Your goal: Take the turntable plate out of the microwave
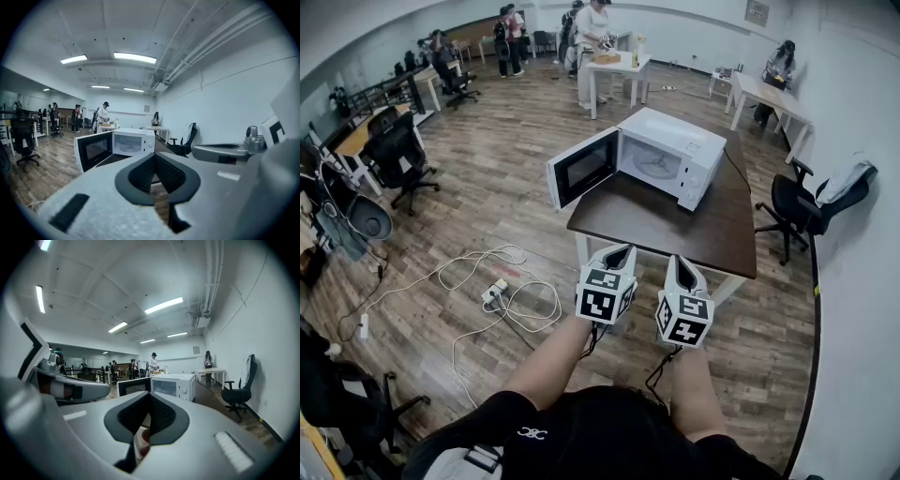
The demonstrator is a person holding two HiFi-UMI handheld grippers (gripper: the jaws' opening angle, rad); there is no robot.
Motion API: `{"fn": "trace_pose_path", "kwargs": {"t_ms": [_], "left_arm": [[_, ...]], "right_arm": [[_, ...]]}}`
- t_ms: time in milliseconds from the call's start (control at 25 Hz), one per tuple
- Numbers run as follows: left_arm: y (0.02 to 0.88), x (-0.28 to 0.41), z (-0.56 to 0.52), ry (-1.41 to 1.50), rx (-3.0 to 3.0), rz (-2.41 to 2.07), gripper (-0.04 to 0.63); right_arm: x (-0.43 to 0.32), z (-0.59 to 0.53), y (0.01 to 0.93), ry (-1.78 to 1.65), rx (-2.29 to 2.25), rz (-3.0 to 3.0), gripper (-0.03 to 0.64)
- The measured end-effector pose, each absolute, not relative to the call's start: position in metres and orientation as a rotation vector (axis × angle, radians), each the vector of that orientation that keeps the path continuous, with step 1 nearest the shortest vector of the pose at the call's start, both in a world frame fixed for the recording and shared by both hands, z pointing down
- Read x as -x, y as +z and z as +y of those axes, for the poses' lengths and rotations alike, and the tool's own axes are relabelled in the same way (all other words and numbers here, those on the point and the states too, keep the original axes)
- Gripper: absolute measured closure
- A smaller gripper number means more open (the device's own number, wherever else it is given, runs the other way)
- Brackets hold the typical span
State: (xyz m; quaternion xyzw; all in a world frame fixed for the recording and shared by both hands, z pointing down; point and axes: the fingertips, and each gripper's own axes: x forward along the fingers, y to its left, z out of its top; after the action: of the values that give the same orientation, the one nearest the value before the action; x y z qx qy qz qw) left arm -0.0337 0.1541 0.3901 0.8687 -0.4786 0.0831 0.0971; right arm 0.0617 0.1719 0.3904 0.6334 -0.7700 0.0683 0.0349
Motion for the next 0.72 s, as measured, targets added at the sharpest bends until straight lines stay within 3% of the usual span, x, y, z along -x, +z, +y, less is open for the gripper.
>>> {"fn": "trace_pose_path", "kwargs": {"t_ms": [720], "left_arm": [[0.390,0.016,0.138,0.221,-2.537,-1.487,0.586]], "right_arm": [[-0.078,0.159,0.397,0.256,-1.870,-2.444,0.607]]}}
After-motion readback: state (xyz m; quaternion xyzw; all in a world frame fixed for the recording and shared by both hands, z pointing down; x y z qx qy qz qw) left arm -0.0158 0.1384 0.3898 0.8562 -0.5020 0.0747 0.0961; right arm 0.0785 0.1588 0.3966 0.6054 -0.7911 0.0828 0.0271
